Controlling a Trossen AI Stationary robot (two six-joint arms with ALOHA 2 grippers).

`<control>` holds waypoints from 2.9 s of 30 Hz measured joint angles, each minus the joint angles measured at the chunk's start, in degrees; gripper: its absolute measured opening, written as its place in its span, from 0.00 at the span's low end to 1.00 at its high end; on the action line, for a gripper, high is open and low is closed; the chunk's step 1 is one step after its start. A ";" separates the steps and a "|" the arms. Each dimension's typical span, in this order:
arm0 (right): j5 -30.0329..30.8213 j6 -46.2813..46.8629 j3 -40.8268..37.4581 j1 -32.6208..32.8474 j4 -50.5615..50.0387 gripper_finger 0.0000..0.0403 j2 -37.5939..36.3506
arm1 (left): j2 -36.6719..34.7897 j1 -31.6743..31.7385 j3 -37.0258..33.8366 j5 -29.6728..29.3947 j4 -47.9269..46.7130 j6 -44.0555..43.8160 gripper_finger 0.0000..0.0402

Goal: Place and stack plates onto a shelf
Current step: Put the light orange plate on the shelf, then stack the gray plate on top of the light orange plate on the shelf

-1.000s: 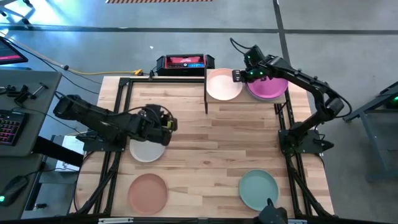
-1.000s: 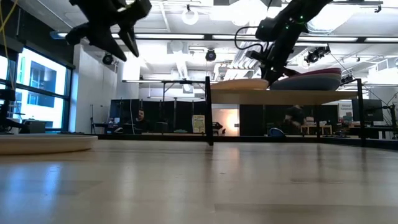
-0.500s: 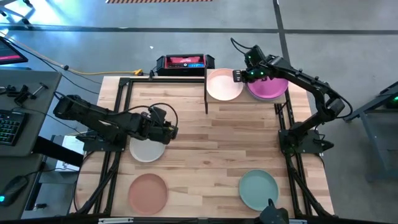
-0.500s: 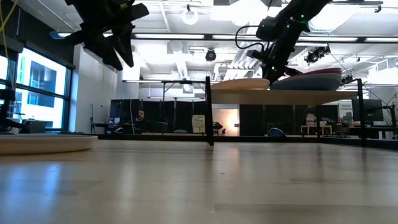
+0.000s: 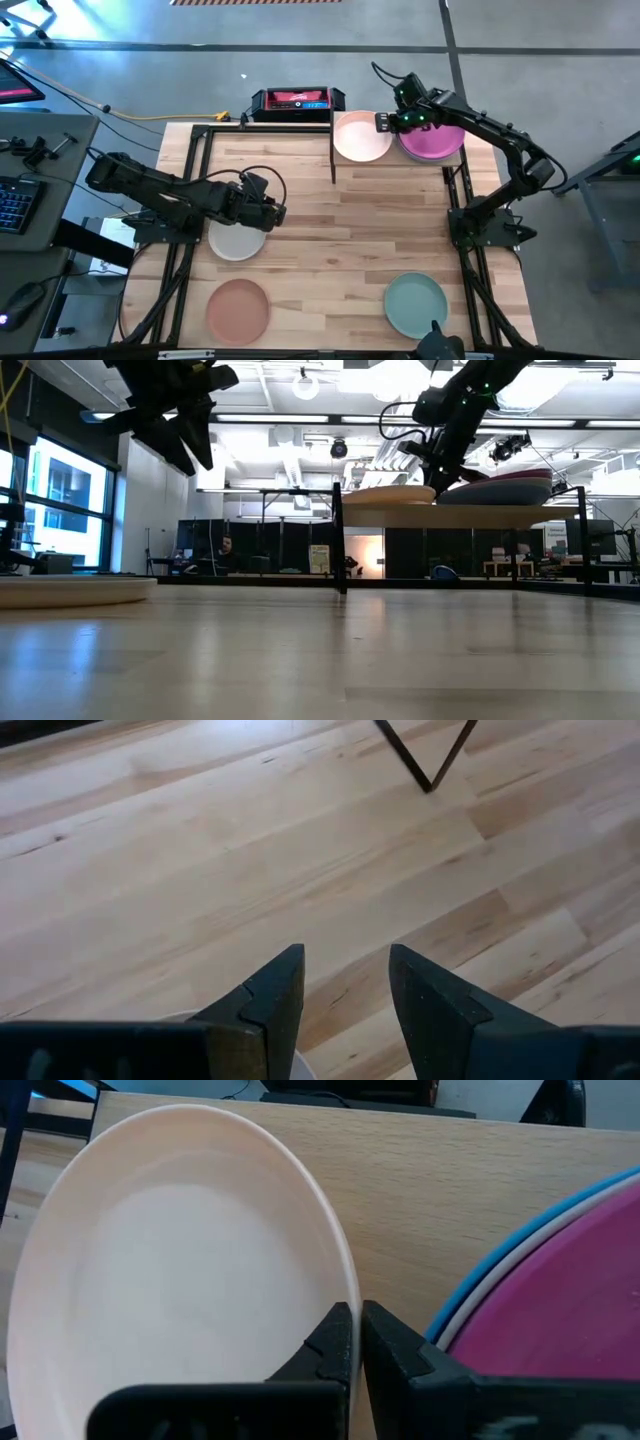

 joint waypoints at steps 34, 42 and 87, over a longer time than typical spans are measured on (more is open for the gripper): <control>-21.47 -1.13 -0.02 10.06 4.94 0.27 -15.19 | 0.00 0.00 0.00 0.02 -0.01 0.00 0.34; -23.12 0.77 -0.02 21.40 4.67 0.27 -17.16 | 0.00 -0.02 0.00 0.02 -0.02 0.00 0.34; 12.68 10.51 -0.02 61.27 -2.43 0.27 -17.01 | 2.07 -6.18 0.02 22.82 0.03 -6.71 0.34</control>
